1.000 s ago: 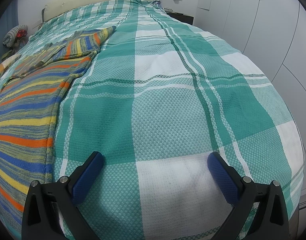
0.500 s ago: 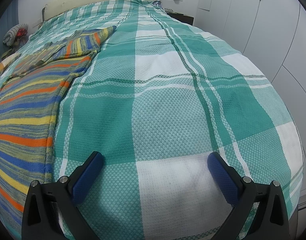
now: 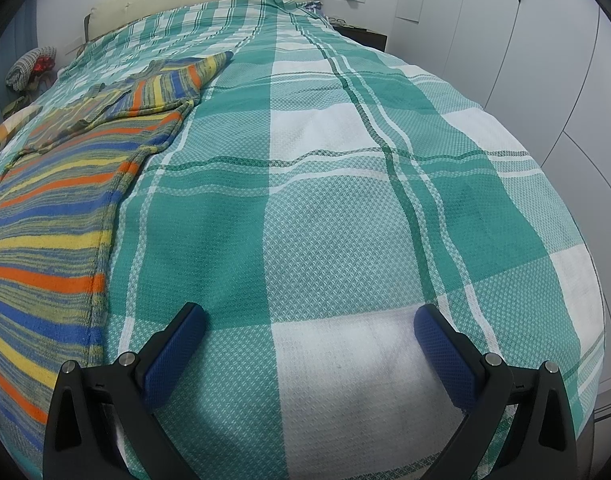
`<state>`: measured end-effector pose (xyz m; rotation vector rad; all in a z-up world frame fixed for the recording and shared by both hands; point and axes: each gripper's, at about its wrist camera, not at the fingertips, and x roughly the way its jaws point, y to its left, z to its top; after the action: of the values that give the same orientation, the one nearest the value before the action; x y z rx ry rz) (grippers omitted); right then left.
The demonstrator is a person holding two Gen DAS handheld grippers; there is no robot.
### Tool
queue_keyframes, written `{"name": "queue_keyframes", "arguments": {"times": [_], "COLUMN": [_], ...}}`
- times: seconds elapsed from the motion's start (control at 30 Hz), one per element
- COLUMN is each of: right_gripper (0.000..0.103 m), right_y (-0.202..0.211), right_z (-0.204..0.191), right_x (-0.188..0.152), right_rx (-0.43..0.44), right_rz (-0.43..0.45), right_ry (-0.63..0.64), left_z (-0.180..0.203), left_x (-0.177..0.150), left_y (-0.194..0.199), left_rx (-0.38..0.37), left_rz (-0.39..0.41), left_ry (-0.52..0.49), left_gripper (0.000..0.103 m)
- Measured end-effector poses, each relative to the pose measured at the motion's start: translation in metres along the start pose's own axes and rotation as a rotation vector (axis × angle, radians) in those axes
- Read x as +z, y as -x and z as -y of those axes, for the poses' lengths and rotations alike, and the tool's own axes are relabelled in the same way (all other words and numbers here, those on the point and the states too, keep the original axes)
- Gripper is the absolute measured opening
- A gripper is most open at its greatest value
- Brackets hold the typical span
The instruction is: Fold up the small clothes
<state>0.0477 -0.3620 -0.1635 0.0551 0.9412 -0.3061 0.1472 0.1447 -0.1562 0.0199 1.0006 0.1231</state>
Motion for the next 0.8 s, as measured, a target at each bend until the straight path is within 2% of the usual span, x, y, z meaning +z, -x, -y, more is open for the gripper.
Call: {"name": "queue_keyframes", "arguments": {"times": [0.33, 0.5, 0.57, 0.63, 0.67, 0.73, 0.8], "right_gripper": [0.103, 0.103, 0.102, 0.102, 0.102, 0.102, 0.100], "right_y": [-0.001, 0.002, 0.011, 0.032, 0.040, 0.047, 0.048], "right_z": [0.001, 0.005, 0.014, 0.028, 0.033, 0.030, 0.017], "right_x": [0.001, 0.008, 0.016, 0.024, 0.028, 0.033, 0.029], "right_rx": [-0.001, 0.025, 0.094, 0.216, 0.290, 0.431, 0.545], "right_rz": [0.004, -0.026, -0.036, -0.005, -0.021, -0.116, -0.264], "right_ry": [0.005, 0.005, -0.041, -0.136, -0.170, -0.180, -0.127], "left_z": [0.000, -0.010, -0.018, -0.020, -0.018, -0.007, 0.009], "left_x": [-0.001, 0.004, 0.003, 0.001, -0.003, -0.015, -0.028], "left_y": [0.001, 0.014, 0.035, 0.055, 0.061, 0.070, 0.071], "left_rx": [-0.007, -0.074, -0.185, -0.310, -0.358, -0.452, -0.484], "left_rz": [0.000, -0.040, -0.017, -0.006, -0.015, -0.056, -0.112], "left_ry": [-0.007, 0.013, 0.053, 0.055, 0.040, -0.013, -0.079], "left_gripper": [0.103, 0.102, 0.102, 0.102, 0.102, 0.102, 0.101]}}
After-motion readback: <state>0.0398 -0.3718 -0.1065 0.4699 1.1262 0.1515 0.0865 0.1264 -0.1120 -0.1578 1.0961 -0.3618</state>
